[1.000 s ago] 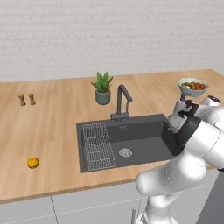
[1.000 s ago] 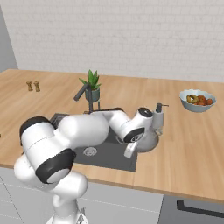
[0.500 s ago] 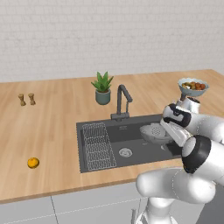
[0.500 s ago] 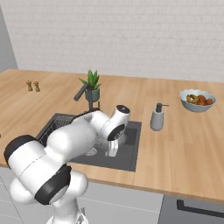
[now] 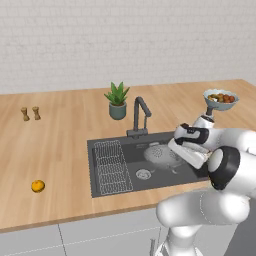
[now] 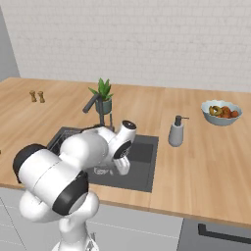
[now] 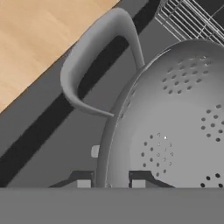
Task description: Put the colander in the sink, put the tangerine in the colander, and turn on the sink faucet and pour water over the colander.
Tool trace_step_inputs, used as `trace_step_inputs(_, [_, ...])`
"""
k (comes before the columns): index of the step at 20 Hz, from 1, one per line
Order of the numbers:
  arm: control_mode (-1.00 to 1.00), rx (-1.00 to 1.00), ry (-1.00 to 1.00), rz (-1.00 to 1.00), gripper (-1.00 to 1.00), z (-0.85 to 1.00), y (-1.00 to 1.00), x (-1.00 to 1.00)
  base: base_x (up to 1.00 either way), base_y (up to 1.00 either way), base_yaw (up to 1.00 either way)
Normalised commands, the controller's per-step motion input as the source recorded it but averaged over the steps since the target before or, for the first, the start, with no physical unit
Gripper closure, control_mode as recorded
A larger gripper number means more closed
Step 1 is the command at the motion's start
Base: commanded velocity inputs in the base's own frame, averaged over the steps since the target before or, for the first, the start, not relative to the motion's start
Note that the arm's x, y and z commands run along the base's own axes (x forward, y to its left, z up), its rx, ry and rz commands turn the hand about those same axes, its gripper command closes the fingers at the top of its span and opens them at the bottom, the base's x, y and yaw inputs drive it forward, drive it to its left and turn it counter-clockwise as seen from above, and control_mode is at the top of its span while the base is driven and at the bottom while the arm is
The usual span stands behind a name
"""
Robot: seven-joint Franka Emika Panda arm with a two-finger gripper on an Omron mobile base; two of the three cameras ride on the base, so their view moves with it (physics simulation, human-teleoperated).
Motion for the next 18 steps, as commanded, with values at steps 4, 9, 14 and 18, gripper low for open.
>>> trace_step_inputs(4, [-1.00, 0.00, -0.11, 0.31, 1.00, -0.29, 0.00, 0.45, 0.00, 0.00, 0.00])
trace_step_inputs(9, [-1.00, 0.02, -0.13, 0.32, 1.00, -0.27, 0.21, 0.38, 0.00, 0.00, 0.00])
trace_step_inputs(14, [-1.00, 0.02, -0.12, 0.27, 1.00, -0.33, 0.23, 0.28, 0.00, 0.00, 0.00])
trace_step_inputs(18, [-1.00, 0.02, -0.08, 0.19, 1.00, -0.40, 0.07, 0.26, 0.00, 0.00, 0.00])
